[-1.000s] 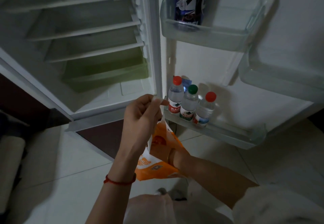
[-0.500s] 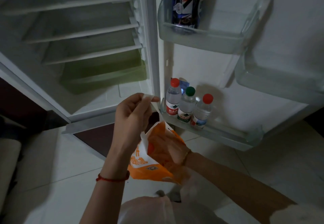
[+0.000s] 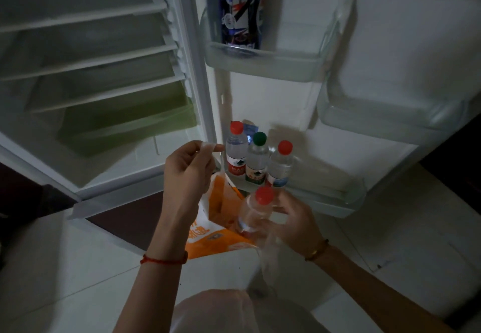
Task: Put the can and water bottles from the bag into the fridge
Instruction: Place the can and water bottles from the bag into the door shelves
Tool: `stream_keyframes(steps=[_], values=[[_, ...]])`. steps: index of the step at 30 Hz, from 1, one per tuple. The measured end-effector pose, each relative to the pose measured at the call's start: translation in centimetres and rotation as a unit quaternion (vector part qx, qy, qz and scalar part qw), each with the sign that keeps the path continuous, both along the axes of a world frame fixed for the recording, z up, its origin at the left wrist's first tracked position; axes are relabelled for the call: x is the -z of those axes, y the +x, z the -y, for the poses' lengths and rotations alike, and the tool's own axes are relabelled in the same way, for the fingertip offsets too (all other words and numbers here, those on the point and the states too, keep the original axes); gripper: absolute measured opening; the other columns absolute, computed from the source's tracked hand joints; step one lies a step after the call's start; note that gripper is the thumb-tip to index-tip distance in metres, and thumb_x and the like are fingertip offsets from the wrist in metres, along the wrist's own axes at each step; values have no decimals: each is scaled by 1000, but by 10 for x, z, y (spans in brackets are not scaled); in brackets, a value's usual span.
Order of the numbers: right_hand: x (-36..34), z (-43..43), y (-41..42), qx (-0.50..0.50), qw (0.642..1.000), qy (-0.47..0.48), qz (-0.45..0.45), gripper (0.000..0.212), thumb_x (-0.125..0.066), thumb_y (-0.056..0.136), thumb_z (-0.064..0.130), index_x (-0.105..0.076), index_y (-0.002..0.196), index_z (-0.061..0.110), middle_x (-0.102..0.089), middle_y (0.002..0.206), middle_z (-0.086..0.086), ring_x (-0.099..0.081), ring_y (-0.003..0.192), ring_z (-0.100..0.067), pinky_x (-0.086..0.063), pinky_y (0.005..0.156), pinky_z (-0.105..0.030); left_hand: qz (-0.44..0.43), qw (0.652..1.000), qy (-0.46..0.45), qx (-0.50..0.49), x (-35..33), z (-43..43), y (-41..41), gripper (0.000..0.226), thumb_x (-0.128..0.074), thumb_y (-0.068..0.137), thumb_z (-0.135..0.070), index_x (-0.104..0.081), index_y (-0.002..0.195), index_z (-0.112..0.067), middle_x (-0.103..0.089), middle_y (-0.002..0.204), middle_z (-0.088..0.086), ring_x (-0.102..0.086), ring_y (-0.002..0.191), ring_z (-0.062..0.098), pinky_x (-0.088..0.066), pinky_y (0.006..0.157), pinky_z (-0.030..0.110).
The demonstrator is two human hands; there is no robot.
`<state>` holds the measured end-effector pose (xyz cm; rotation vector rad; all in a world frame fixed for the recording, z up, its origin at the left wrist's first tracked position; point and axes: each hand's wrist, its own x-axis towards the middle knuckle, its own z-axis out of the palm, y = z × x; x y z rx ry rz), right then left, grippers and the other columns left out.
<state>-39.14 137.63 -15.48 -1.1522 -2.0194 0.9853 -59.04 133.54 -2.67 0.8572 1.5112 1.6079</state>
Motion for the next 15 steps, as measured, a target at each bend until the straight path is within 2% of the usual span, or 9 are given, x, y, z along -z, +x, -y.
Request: stream_keyframes(steps=[3,6,10,15], values=[[-19,-8,17,82,996,32,-27,54,-82,62,46,-61,105,22,-68,99,11,-66,91,-1,-55,78,-19,3,1000,-7,-8,4,-6,-2,28,-47,101,-8,-71,86,-7,-35,47,-8,-27,41,5,-19,40,19],[-36,-16,36,141,986,68,-49,53,-89,60,29,-62,104,16,-68,97,5,-65,89,-3,-51,75,-9,7,1000,-4,-11,8,-11,-5,28,-47,102,-9,-71,87,-8,-33,47,-9,-25,42,5,-19,39,18],[-47,-21,53,181,977,80,-79,57,-87,63,25,-59,111,25,-64,106,11,-63,101,-5,-52,85,-17,10,1000,-3,-12,10,-13,-8,27,-47,101,-10,-71,88,-9,-34,48,-9,-25,42,6,-19,40,19],[-50,-24,64,212,967,96,-107,58,-84,65,19,-53,113,27,-55,109,23,-54,103,16,-45,85,-3,14,1000,-6,-17,9,-13,-13,29,-46,102,-10,-70,87,-9,-33,52,-4,-25,43,6,-17,41,21]])
